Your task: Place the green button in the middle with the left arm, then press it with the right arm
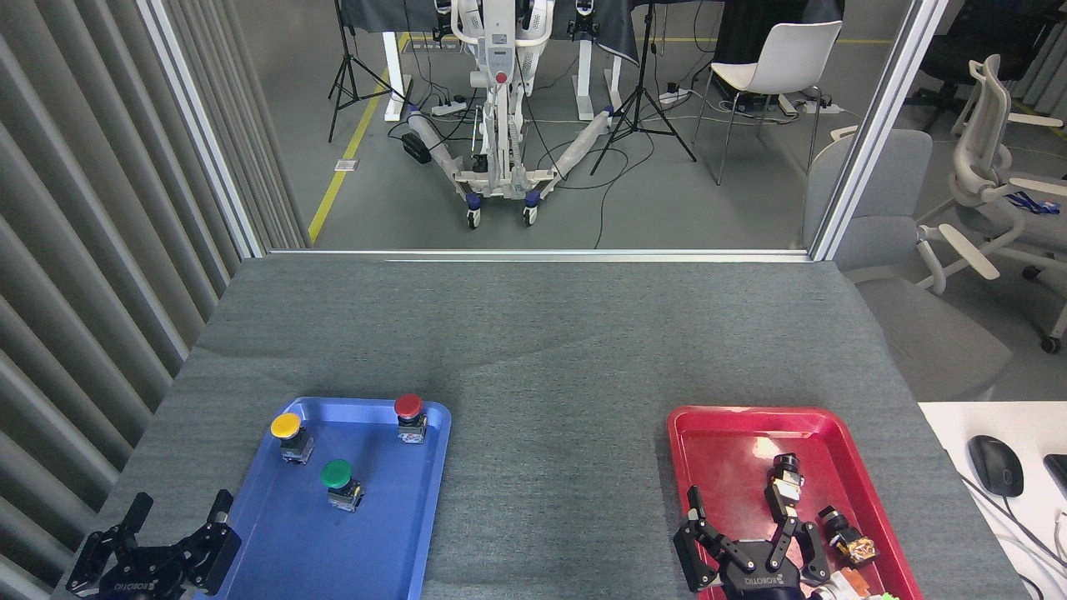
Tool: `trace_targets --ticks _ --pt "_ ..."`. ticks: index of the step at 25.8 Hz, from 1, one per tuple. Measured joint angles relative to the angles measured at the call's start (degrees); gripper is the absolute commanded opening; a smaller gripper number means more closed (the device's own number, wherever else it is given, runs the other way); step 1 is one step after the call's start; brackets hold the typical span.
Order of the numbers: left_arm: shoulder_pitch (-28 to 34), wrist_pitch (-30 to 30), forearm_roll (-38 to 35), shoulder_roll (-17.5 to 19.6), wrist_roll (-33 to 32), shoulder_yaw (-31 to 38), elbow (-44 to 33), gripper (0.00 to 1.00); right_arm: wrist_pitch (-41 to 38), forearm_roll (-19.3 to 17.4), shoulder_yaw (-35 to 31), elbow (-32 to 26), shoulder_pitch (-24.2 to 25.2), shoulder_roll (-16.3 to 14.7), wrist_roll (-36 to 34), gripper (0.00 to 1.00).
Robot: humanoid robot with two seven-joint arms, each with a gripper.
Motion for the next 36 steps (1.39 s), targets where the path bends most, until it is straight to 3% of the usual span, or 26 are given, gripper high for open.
trace_targets --ticks 36 --pt "1.34 -8.02 -0.01 0.65 0.37 0.34 -0.83 1.00 2.86 0.41 -2.01 -0.09 -0.84 -0.41 2.81 1.00"
